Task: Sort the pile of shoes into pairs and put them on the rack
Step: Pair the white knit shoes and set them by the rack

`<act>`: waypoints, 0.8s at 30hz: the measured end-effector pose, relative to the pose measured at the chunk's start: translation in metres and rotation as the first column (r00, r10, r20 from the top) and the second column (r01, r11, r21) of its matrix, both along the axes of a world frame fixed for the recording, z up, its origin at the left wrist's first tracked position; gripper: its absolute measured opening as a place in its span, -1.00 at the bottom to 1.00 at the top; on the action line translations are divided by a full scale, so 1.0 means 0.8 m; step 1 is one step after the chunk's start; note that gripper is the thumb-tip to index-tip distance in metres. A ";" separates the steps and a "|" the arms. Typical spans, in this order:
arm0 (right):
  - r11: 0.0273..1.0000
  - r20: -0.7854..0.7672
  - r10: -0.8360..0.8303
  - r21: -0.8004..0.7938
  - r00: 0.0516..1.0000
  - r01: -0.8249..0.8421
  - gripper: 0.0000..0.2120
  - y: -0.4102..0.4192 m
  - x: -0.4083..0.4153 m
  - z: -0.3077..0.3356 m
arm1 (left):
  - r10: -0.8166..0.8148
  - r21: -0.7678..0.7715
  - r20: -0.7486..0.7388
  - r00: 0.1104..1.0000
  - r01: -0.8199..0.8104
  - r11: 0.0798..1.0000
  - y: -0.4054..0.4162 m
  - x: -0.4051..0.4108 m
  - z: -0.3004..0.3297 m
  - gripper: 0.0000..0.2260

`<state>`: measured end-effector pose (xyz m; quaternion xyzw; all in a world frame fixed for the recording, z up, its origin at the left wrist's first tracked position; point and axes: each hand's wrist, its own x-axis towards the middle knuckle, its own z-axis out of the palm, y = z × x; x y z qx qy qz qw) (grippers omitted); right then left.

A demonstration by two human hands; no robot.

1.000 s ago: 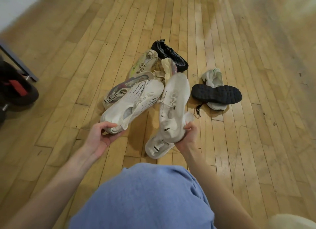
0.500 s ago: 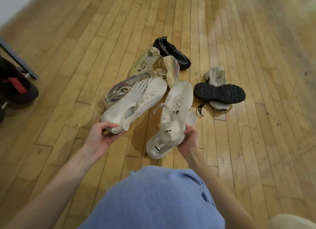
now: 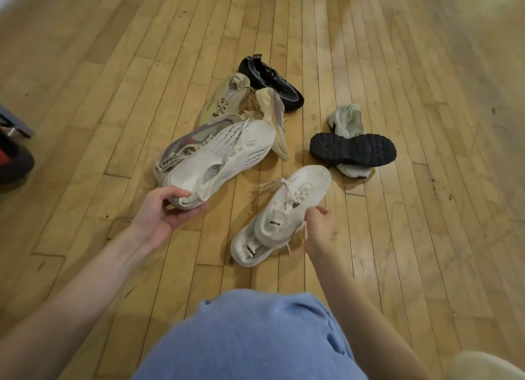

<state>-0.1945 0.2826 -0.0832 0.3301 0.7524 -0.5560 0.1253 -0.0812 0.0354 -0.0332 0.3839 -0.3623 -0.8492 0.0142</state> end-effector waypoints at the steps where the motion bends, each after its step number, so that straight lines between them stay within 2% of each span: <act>1: 0.992 -0.052 -0.027 0.126 0.998 0.034 -0.75 0.000 -0.017 0.004 | -0.013 0.002 -0.012 1.000 0.013 1.000 -0.001 -0.007 0.002 -0.76; 3: 0.975 -0.175 0.029 0.224 0.984 0.011 -0.58 0.002 -0.063 0.011 | -0.048 -0.007 -0.044 0.998 0.048 0.999 -0.002 -0.022 0.005 -0.69; 5: 0.939 -0.258 0.183 0.332 0.949 -0.090 -0.47 0.005 -0.119 0.015 | -0.077 -0.011 -0.070 0.995 0.076 0.997 -0.002 -0.035 0.007 -0.61; 7: 0.774 -0.221 0.429 0.590 0.876 -0.230 -0.34 0.012 -0.174 0.016 | -0.101 -0.022 -0.071 0.992 0.100 0.995 -0.002 -0.045 0.006 -0.62; 9: 0.516 -0.052 0.643 0.767 0.765 -0.382 -0.25 0.019 -0.223 0.014 | -0.130 -0.061 -0.055 0.990 0.126 0.990 -0.001 -0.052 0.004 -0.65; 10: 0.392 0.057 0.711 0.795 0.701 -0.462 -0.22 0.022 -0.247 0.011 | -0.136 -0.078 -0.047 0.990 0.132 0.988 -0.001 -0.055 0.002 -0.61; 13: 0.103 0.359 0.808 0.694 0.468 -0.712 -0.19 0.025 -0.293 0.011 | -0.133 -0.101 -0.035 0.990 0.129 0.986 -0.001 -0.059 -0.003 -0.40; 14: 0.035 0.427 0.812 0.645 0.398 -0.763 -0.19 0.024 -0.300 0.010 | -0.128 -0.098 -0.029 0.991 0.125 0.987 -0.001 -0.060 -0.004 -0.38; 16: -0.070 0.506 0.802 0.608 0.318 -0.791 -0.17 0.022 -0.306 0.007 | -0.125 -0.093 -0.015 0.992 0.123 0.988 0.001 -0.062 -0.006 -0.42; 19: -0.198 0.549 0.795 0.637 0.258 -0.745 -0.14 0.022 -0.307 0.005 | -0.135 -0.100 0.000 0.991 0.134 0.986 0.006 -0.066 -0.007 -0.47; 21: -0.283 0.579 0.773 0.682 0.261 -0.674 -0.11 0.025 -0.303 0.006 | -0.121 -0.091 0.010 0.993 0.122 0.988 0.007 -0.067 -0.008 -0.47; 22: -0.279 0.570 0.763 0.716 0.305 -0.640 -0.11 0.027 -0.299 0.008 | -0.115 -0.085 0.010 0.993 0.116 0.990 0.008 -0.067 -0.008 -0.46; 24: -0.181 0.521 0.727 0.774 0.447 -0.607 -0.12 0.030 -0.287 0.015 | -0.109 -0.074 0.011 0.994 0.110 0.991 0.010 -0.067 -0.008 -0.43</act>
